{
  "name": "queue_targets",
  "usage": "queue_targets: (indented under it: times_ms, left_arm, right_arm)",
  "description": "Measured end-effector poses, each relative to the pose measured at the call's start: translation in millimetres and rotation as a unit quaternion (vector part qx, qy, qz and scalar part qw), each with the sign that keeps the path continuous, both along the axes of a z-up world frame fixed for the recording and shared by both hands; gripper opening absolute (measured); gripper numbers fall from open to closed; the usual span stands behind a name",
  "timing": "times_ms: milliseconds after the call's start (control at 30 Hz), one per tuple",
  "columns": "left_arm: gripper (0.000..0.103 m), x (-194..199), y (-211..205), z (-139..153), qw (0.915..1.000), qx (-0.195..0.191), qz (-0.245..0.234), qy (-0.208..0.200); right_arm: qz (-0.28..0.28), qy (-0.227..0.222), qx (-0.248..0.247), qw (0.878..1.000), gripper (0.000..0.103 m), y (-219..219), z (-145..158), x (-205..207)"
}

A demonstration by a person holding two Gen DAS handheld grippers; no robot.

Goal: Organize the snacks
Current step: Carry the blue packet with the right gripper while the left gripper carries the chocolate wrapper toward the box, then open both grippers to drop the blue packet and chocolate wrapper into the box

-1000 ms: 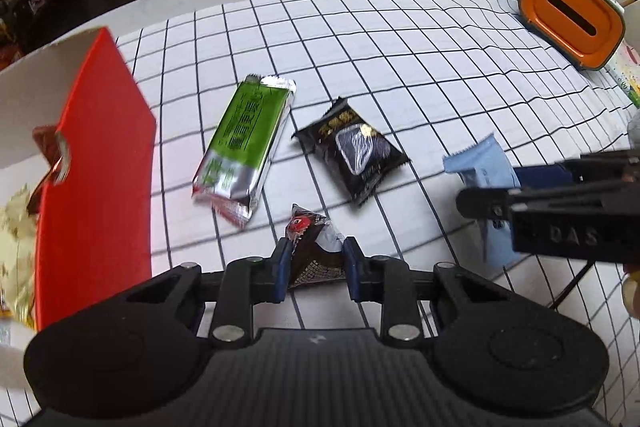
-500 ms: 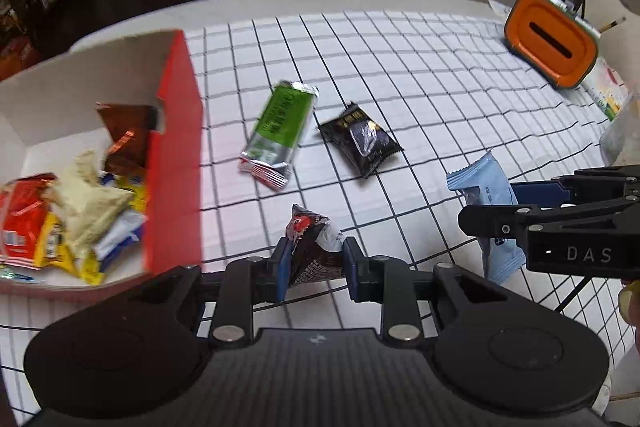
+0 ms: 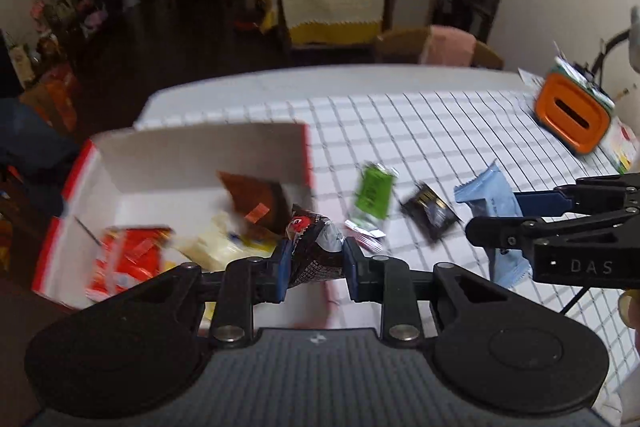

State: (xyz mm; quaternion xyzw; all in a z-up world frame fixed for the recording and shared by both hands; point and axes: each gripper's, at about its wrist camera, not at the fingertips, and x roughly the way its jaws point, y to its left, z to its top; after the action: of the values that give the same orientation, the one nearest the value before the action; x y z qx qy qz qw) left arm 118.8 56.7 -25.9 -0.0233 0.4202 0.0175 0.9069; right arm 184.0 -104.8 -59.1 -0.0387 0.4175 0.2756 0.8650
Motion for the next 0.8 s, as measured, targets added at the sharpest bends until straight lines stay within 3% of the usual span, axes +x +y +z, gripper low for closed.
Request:
queue_targets:
  times_ms: [333, 633, 800]
  left_arm:
    - [0.026, 22.2, 71.3, 21.8, 0.9977, 0.044, 0.035, -0.038]
    - [0.026, 52.6, 127.5, 5.7, 0.9957, 0.073, 0.05, -0.027]
    - [0.026, 68.9, 153.7, -11.7, 0.9957, 0.074, 0.054, -0.007]
  right_arm:
    - [0.019, -0.035, 0.016, 0.999, 0.047, 88.1, 23.0, 29.4]
    - [0.016, -0.028, -0.011, 0.999, 0.047, 149.6, 1.4, 61.3]
    - [0.019, -0.003, -0.033, 0.999, 0.047, 176.4, -20.2, 80.5]
